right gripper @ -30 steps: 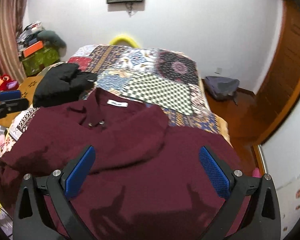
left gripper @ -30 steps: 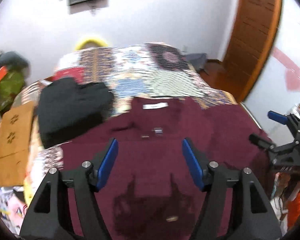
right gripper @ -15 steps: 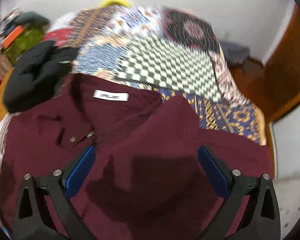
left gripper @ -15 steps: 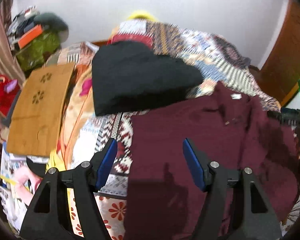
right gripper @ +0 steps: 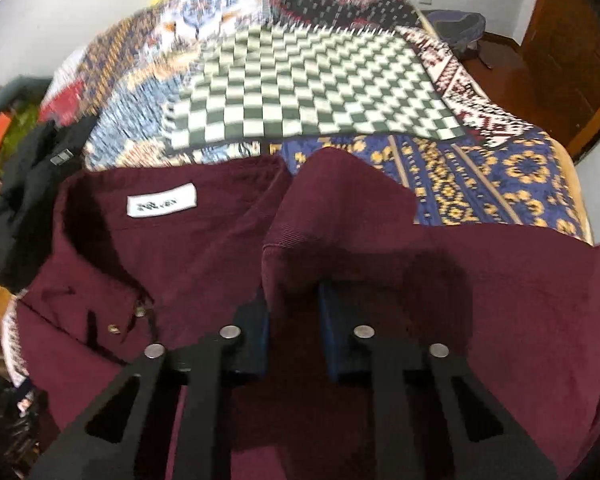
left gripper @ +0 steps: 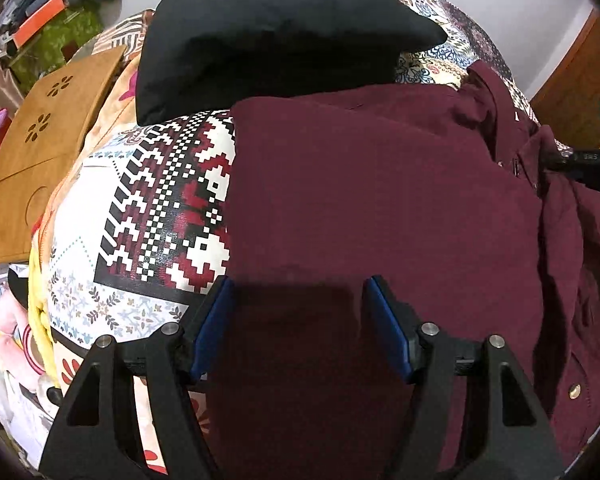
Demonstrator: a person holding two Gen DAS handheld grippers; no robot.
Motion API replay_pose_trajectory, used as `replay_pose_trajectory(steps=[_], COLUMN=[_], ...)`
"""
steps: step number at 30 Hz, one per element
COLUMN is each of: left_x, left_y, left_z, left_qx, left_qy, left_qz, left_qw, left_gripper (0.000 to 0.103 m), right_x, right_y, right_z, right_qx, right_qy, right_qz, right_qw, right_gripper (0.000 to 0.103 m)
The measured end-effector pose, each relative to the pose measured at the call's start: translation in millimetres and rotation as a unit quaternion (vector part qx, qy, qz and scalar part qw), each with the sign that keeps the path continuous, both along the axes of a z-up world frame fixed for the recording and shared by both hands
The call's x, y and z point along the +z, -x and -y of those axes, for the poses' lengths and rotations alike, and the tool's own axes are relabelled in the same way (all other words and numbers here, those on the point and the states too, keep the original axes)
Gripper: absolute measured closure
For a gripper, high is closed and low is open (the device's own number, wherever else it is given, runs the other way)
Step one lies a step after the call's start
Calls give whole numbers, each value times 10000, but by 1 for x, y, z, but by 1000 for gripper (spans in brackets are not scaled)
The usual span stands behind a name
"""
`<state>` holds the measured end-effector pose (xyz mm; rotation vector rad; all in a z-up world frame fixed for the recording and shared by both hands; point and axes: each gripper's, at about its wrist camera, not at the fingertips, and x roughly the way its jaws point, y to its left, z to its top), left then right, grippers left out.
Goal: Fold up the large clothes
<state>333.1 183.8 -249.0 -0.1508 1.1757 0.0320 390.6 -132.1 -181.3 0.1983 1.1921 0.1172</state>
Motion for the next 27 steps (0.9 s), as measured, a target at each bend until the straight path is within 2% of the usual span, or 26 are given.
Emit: replay_pose_trajectory(steps=[6,10,12,13,15,17,18,20,22,24,27], left_x=[0,5,8,9,10,10,8,8,8,9,10], left_y=[7,15,21,23,30,39,42,48,52,54,56], left_z=[0,8,13,15,22,29,33,39,42,42,43], left_qx=[134,94,53,21,-46,-127,-146,-178,-198,-176,-134], left_qy=[-3,-63,-61,-41,28,114,68,-70,-153,-137,-133], left_qz=[-63,-127,-144,-157,-165,-170,-165,-130,-101,-93,-80], left_qw=[9999,9999,9999,9999,9998,9997,9997,9997,9996,9997,9998], left_gripper=[35,35,35,35,35,35,34,33,32,32,32], right_x=[78,96,86,79,57,41,34,30,36,44,53], right_y=[63,101,119,123,140,153,160,168,172,168,155], right_z=[34,69,85,91,108,120,129,143,155,160,161], right_qx=[100,28,10,-62,-403,-613,-694,-844,-1008,-1100,-1182], right_qy=[-319,-297,-74,54,496,880,885,461,4,-266,-550], right_qz=[1041,1396,1292,1226,924,700,562,359,335,370,565], right_qw=[9940,9898,9916,9924,9937,9918,9921,9947,9943,9929,9899], right_gripper=[93,93,90,86,70,69,69,69,67,49,37])
